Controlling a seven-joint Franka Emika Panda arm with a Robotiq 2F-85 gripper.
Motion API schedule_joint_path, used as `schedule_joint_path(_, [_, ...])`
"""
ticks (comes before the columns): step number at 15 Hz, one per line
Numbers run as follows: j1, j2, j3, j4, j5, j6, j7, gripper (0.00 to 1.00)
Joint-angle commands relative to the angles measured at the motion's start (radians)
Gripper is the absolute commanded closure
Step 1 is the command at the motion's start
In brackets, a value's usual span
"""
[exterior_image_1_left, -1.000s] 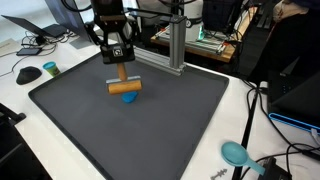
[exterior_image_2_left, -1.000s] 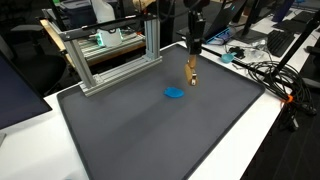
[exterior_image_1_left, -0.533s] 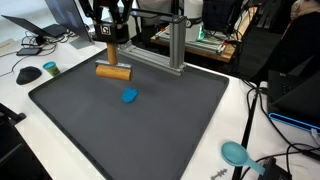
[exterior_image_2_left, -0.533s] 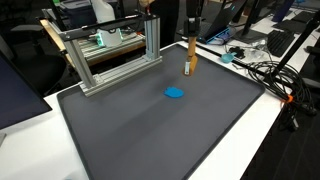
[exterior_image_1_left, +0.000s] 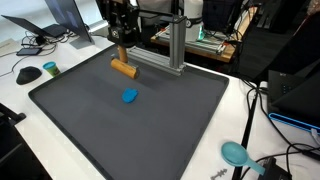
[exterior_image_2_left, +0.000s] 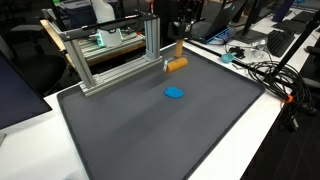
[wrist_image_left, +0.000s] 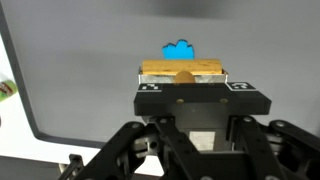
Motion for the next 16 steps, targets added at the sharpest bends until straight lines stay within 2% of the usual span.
schedule_joint_path(1, [0.003, -0.041, -0.02, -0.02, 0.076, -0.068, 0.127, 0.78])
schedule_joint_path(2, [0.0, -0.046, -0.019, -0.025, 0.113, -0.047, 0.152, 0.78])
schedule_joint_path(3, [0.008, -0.002, -0.02, 0.001, 0.058, -0.045, 0.104, 0.53])
schedule_joint_path(7, [0.006, -0.009, -0.023, 0.001, 0.093, -0.045, 0.138, 0.53])
schedule_joint_path(8, [0.006, -0.009, -0.023, 0.001, 0.094, -0.045, 0.14, 0.78])
schedule_joint_path(16, [0.003, 0.09, -0.065, 0.028, 0.152, 0.073, 0.407, 0.78])
